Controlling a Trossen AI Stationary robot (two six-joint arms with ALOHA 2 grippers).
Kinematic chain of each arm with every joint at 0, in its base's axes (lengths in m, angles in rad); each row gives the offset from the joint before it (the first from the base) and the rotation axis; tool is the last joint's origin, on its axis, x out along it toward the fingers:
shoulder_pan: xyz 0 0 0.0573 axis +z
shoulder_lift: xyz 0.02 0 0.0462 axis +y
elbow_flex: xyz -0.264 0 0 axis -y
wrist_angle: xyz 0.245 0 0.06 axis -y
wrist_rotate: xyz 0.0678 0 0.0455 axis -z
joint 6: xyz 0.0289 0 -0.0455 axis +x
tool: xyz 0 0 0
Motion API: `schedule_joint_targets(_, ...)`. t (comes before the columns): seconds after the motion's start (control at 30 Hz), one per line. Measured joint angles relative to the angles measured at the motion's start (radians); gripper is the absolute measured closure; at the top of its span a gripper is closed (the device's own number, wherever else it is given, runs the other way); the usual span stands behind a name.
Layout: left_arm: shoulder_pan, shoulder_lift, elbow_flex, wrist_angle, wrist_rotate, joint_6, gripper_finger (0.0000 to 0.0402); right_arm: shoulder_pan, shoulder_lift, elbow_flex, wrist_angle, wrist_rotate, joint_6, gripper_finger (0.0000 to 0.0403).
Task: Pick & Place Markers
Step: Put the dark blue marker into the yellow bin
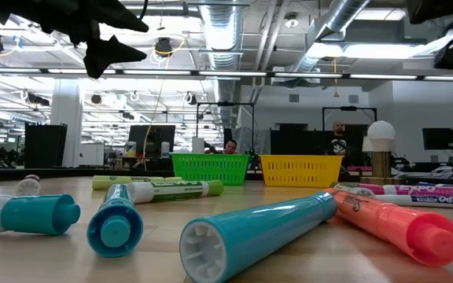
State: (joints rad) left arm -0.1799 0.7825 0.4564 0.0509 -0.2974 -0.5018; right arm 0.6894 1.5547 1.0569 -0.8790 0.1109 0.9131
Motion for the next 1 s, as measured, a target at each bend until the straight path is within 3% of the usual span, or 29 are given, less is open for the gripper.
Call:
schedule_joint_targets(0.57, 0.0, 0.0, 0.0, -0.006, 0.0, 0.0, 0.0156, -0.163, 0.138, 0.0, 0.11, -0.053, -0.387, 0.0217)
schedule_joint_targets(1.0, 0.0, 0.0, 0.0, -0.009, 0.0, 0.0, 0.0156, -0.206, 0.129, -0.114, 0.217, -0.116, -0.417, 0.0221)
